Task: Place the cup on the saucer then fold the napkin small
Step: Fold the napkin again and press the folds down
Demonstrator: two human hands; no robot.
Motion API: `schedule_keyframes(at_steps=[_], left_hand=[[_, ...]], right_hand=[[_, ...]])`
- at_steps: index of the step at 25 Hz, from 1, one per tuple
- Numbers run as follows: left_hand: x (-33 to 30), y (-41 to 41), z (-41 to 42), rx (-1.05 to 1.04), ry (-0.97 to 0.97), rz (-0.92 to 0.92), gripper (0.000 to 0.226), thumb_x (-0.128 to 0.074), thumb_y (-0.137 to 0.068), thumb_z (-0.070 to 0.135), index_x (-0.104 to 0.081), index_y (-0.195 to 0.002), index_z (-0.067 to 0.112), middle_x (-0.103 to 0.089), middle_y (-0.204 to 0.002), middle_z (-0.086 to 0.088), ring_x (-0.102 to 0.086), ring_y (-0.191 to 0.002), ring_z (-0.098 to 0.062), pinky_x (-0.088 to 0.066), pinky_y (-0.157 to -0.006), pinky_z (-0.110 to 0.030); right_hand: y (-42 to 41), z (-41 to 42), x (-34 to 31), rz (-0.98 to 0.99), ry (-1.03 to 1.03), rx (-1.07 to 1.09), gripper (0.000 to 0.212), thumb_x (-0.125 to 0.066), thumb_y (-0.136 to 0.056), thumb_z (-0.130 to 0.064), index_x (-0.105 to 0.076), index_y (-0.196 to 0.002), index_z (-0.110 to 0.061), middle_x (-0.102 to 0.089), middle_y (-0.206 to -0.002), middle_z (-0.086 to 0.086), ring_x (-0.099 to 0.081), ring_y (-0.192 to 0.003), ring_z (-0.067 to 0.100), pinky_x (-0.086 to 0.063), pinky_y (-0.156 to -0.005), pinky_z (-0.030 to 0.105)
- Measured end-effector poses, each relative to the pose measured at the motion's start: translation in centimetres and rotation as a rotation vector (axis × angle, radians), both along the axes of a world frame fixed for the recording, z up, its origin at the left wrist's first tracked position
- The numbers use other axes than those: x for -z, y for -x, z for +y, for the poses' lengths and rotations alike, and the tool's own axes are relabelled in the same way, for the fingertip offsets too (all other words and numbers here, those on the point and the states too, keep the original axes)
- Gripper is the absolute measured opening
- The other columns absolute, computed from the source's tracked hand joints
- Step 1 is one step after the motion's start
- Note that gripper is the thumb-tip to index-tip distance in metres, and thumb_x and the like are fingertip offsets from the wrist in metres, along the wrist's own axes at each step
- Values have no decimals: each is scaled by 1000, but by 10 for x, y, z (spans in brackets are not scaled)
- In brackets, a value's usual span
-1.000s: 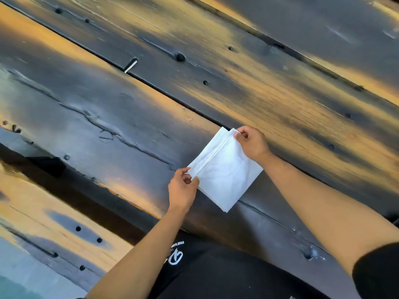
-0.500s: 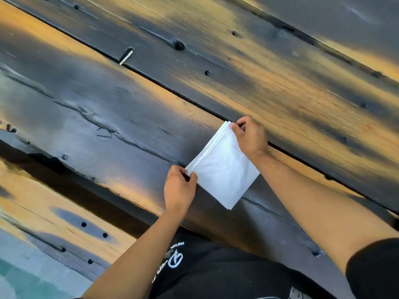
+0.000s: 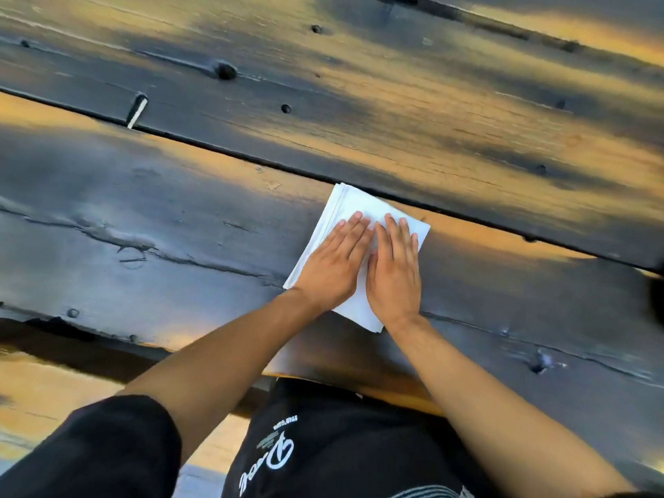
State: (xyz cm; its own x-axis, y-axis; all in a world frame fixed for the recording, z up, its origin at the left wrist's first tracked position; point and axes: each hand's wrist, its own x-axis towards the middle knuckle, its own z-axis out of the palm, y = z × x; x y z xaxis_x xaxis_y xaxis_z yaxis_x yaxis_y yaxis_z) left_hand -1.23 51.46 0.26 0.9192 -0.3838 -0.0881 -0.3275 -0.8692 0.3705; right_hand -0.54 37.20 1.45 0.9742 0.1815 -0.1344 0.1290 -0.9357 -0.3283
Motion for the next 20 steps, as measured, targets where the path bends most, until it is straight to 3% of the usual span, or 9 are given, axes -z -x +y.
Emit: schedule_keyframes(at_steps=[4,11,17,20], left_hand=[[19,-28,11,41,-182,67,61,-18,-107,32,-14,-157,-2,-11,-168,-19,-7,-157,-30,-7,-129,-42],[32,-30,21,46,-232,0,69,-21,-107,47,-13,-159,2,-6,-169,-17,-3,-158,-30,-10,-128,-46],[34,-29,22,-64,-242,27,81,-16,-102,57,-3,-160,1,4,-170,-14,6,-158,-26,-6,-128,-48],[35,-29,22,-78,-251,17,82,-11,-101,58,-1,-160,2,5,-170,-13,8,-158,-25,-6,-128,-48]], right_hand=[[-5,4,16,39,21,2,54,-40,-105,-16,-28,-156,-3,-21,-165,15,-14,-155,33,-12,-126,50],[-8,-4,42,7,123,-42,61,-31,-105,-34,-17,-160,-13,-10,-169,9,-6,-156,28,-8,-126,48],[-9,-20,45,38,164,27,79,-27,-101,-55,-9,-159,-4,-5,-169,12,-2,-157,25,-6,-127,47],[-7,-33,40,72,216,70,81,-24,-101,-56,-4,-159,-4,0,-169,12,0,-157,26,-4,-127,48]])
